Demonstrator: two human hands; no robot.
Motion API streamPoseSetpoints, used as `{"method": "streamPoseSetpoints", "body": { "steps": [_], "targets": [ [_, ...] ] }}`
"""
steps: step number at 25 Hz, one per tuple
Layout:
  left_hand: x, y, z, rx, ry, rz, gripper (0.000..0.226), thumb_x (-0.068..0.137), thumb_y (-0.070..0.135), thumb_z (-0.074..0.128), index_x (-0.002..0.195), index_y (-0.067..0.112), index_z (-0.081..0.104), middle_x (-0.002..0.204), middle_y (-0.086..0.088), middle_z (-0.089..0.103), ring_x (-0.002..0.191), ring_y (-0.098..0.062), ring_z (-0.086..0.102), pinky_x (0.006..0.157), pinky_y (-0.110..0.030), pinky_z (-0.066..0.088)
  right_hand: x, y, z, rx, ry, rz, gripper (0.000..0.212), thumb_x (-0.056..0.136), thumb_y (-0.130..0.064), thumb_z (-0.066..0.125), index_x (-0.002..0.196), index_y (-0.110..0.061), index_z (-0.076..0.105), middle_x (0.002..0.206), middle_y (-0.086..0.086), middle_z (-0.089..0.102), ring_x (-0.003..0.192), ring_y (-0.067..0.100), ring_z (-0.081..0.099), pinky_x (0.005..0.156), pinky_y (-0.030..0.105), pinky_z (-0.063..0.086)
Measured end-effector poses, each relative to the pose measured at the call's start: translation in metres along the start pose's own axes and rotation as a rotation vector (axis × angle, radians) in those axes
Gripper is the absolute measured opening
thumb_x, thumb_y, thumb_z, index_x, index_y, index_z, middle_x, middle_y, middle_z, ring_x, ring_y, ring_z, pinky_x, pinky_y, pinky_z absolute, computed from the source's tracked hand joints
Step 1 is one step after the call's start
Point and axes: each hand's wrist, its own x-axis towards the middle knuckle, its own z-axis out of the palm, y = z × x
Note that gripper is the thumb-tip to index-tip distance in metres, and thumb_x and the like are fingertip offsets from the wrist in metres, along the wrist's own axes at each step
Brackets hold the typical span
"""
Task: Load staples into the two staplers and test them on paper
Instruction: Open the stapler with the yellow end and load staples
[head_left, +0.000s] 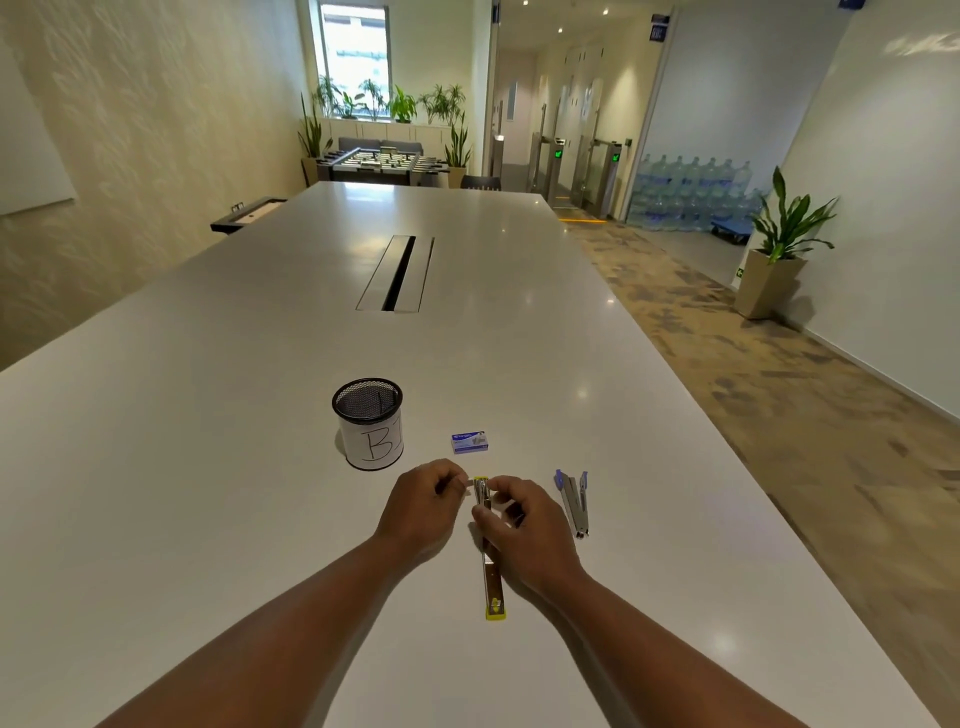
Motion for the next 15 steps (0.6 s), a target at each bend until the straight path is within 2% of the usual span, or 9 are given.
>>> {"method": "streamPoseSetpoints", "body": {
  "steps": [2,3,6,9,10,13,15],
  "targets": [
    [-0.005,0.001,-0.002,-0.028,0.003,-0.047,0.020,0.096,0.024,0.063,0.078,0.031,0.069,0.072,0.013,0.070,0.070,-0.002,0.064,0.063,-0.019,0.048,-0.008,0.000,-0.003,-0.120,0.003,-0.067,0.039,0.077,-0.051,0.068,0.115,-0.039,0.066,0.099,-0.019,0.065,0.093,-0.001,0.062,0.079,0.022,0.053],
    [-0.007,0.003,-0.003,-0.041,0.004,-0.066,0.019,0.095,0.026,0.063,0.077,0.032,0.069,0.072,0.013,0.071,0.070,-0.002,0.065,0.064,-0.023,0.050,-0.010,0.000,-0.004,-0.141,0.001,-0.080,0.039,0.080,-0.046,0.070,0.118,-0.038,0.065,0.099,-0.020,0.064,0.093,-0.004,0.061,0.079,0.019,0.050],
    [-0.009,0.009,-0.005,-0.115,0.000,-0.115,0.011,0.088,0.033,0.064,0.081,0.036,0.072,0.076,0.012,0.074,0.075,-0.005,0.070,0.070,-0.031,0.057,-0.012,-0.001,-0.006,-0.172,-0.003,-0.087,0.037,0.086,-0.030,0.072,0.122,-0.034,0.066,0.101,-0.019,0.064,0.091,-0.001,0.061,0.081,0.023,0.052],
    [-0.004,0.010,-0.010,-0.305,-0.027,-0.228,0.011,0.086,0.028,0.069,0.080,0.023,0.078,0.081,-0.002,0.077,0.088,-0.024,0.075,0.088,-0.049,0.060,-0.012,-0.003,-0.007,-0.184,-0.004,-0.103,0.033,0.087,-0.027,0.073,0.120,-0.032,0.067,0.101,-0.017,0.065,0.091,0.002,0.062,0.084,0.028,0.054],
    [-0.002,0.009,-0.011,-0.311,-0.024,-0.235,0.012,0.086,0.027,0.071,0.079,0.021,0.078,0.080,-0.004,0.077,0.087,-0.026,0.075,0.087,-0.049,0.061,-0.011,-0.003,-0.006,-0.182,-0.003,-0.107,0.032,0.088,-0.027,0.073,0.118,-0.033,0.066,0.101,-0.017,0.066,0.091,0.002,0.062,0.084,0.028,0.054],
    [-0.001,0.008,-0.011,-0.321,-0.021,-0.249,0.018,0.075,0.034,0.077,0.071,0.017,0.074,0.071,-0.008,0.073,0.072,-0.018,0.073,0.071,-0.032,0.062,-0.009,0.000,-0.006,-0.179,-0.001,-0.115,0.029,0.087,-0.029,0.073,0.115,-0.036,0.066,0.098,-0.018,0.066,0.089,0.002,0.062,0.082,0.028,0.055],
    [0.000,0.007,-0.007,-0.468,-0.036,-0.328,0.016,0.072,0.023,0.080,0.068,0.010,0.071,0.074,-0.019,0.070,0.072,-0.026,0.070,0.076,-0.036,0.063,-0.008,0.002,-0.005,-0.169,0.004,-0.119,0.027,0.087,-0.030,0.073,0.112,-0.037,0.066,0.097,-0.019,0.066,0.088,0.002,0.062,0.081,0.028,0.055]
  ]
}}
